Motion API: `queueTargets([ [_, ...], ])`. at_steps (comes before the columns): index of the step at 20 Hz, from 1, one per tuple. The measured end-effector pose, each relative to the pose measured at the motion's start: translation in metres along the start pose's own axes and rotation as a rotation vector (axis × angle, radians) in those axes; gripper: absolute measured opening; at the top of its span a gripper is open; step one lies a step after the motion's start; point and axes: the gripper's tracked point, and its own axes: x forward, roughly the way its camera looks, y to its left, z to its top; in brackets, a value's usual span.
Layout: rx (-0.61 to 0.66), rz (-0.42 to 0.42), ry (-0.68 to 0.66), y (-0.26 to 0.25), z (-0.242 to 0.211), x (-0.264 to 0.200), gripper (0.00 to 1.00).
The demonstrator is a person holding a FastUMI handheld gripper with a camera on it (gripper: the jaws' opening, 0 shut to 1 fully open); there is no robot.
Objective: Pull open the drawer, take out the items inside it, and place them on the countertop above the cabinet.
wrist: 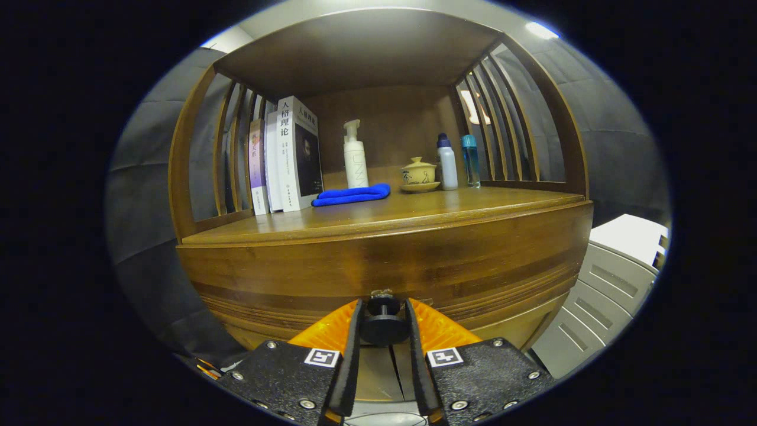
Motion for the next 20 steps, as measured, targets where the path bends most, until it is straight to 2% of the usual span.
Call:
queueTargets([
  [6, -0.036, -0.001, -0.002, -0.001, -0.002, -0.001, 0.28],
  [11, 0.001, 0.006, 0.013, -0.002, -0.004, -0.015, 0.28],
  [20, -0.024, 0.019, 0.016, -0.005, -0.012, -0.07, 0.28],
])
